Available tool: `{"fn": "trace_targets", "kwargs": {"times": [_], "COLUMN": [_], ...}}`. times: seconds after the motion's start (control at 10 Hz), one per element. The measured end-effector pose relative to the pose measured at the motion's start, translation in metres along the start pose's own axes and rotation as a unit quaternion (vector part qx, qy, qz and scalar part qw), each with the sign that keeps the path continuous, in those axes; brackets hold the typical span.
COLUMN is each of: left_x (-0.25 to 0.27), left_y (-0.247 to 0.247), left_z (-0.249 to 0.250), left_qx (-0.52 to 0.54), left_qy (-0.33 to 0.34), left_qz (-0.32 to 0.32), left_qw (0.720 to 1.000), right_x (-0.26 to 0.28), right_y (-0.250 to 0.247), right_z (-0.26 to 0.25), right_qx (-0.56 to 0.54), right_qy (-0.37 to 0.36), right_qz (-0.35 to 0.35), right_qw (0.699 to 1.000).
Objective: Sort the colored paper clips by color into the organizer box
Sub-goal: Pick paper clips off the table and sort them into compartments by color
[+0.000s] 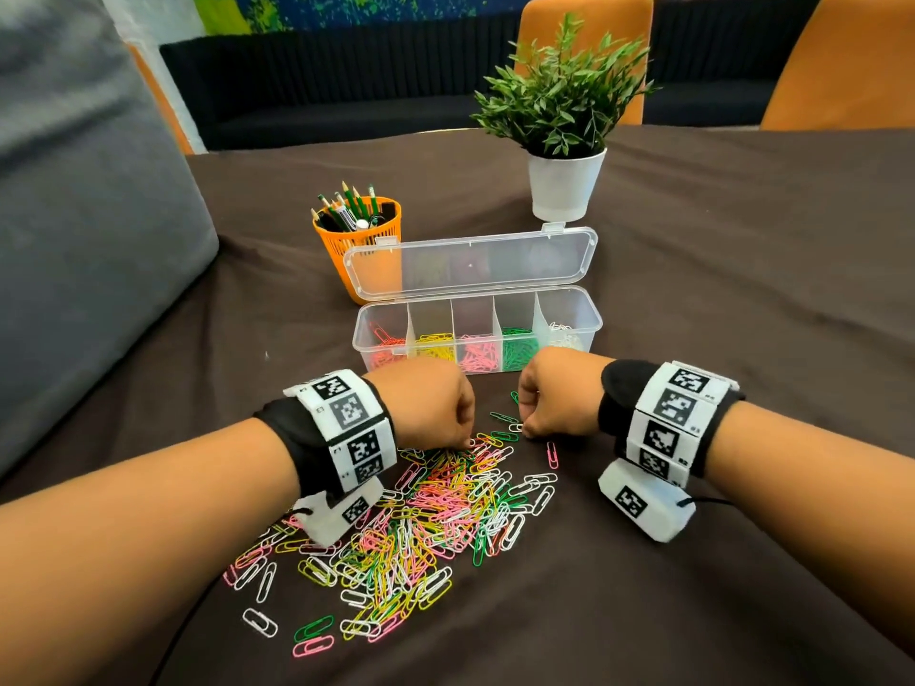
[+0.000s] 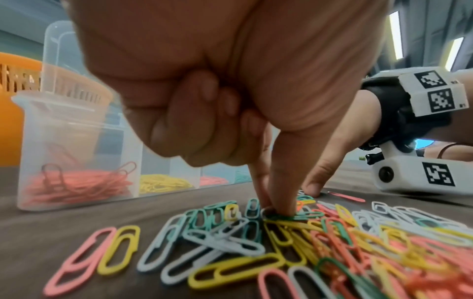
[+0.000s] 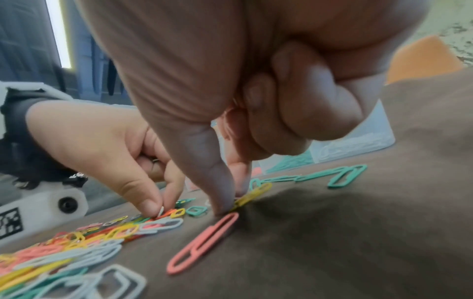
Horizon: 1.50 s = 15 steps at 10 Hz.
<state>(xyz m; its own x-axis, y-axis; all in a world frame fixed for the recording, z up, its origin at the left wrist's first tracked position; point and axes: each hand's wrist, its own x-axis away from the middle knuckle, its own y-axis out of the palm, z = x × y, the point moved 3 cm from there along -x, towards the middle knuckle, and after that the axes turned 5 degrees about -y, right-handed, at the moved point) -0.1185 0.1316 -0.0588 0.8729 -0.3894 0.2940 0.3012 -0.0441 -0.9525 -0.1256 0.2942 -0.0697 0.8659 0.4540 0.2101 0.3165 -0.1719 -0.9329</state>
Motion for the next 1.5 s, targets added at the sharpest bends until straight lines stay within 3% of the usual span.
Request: {"fn": "trace_targets", "kwargs": {"times": [0.1, 0.2, 0.3, 0.4, 0.5, 0.6, 0.7, 0.8, 0.9, 1.0, 1.1, 1.2, 1.3, 1.4, 1.5], "left_x": [-0.001, -0.005, -0.006, -0.009, -0.022, -0.042, -0.064, -0.083, -0.111, -0.127, -0.125, -0.104, -0.072, -0.034, -0.002], "left_y": [-0.003, -0.006, -0.01, -0.016, -0.033, -0.051, -0.063, -0.068, -0.065, -0.062, -0.064, -0.068, -0.072, -0.068, -0.042], "left_z": [-0.003, -0.008, -0.017, -0.013, 0.001, 0.025, 0.043, 0.065, 0.068, 0.063, 0.064, 0.061, 0.05, 0.038, 0.039], "left_qx": [0.028, 0.141, 0.452, 0.658, 0.744, 0.822, 0.853, 0.849, 0.823, 0.805, 0.786, 0.76, 0.694, 0.446, 0.146], "left_qy": [-0.011, -0.027, -0.125, -0.146, -0.133, -0.13, -0.145, -0.165, -0.167, -0.15, -0.117, -0.071, -0.024, 0.05, 0.078], "left_qz": [-0.006, -0.049, -0.073, -0.114, -0.103, -0.059, -0.003, 0.015, 0.014, 0.004, -0.031, -0.025, 0.012, -0.014, -0.05], "left_qw": [1.0, 0.988, 0.88, 0.73, 0.647, 0.551, 0.502, 0.503, 0.542, 0.574, 0.606, 0.646, 0.719, 0.894, 0.985], "right_x": [-0.001, -0.001, 0.004, 0.005, -0.001, -0.015, -0.027, -0.04, -0.033, -0.027, -0.027, -0.015, 0.009, 0.038, 0.056], "right_y": [0.003, 0.001, -0.007, -0.03, -0.057, -0.077, -0.082, -0.074, -0.081, -0.091, -0.094, -0.095, -0.1, -0.079, -0.038], "right_z": [-0.005, -0.002, 0.008, 0.021, 0.037, 0.049, 0.056, 0.071, 0.053, 0.055, 0.059, 0.052, 0.044, 0.025, 0.003], "right_qx": [0.027, -0.049, -0.435, -0.678, -0.67, -0.549, -0.384, -0.333, -0.19, -0.174, -0.1, -0.103, -0.14, -0.096, -0.04], "right_qy": [-0.001, 0.016, 0.08, 0.095, 0.097, 0.1, 0.137, 0.159, 0.116, 0.1, 0.098, 0.044, 0.027, -0.05, -0.079], "right_qz": [-0.01, -0.024, -0.008, 0.082, 0.209, 0.278, 0.246, 0.236, 0.135, 0.149, 0.12, 0.157, 0.219, 0.122, -0.056], "right_qw": [1.0, 0.998, 0.897, 0.724, 0.705, 0.782, 0.879, 0.899, 0.966, 0.968, 0.983, 0.981, 0.965, 0.987, 0.995]}}
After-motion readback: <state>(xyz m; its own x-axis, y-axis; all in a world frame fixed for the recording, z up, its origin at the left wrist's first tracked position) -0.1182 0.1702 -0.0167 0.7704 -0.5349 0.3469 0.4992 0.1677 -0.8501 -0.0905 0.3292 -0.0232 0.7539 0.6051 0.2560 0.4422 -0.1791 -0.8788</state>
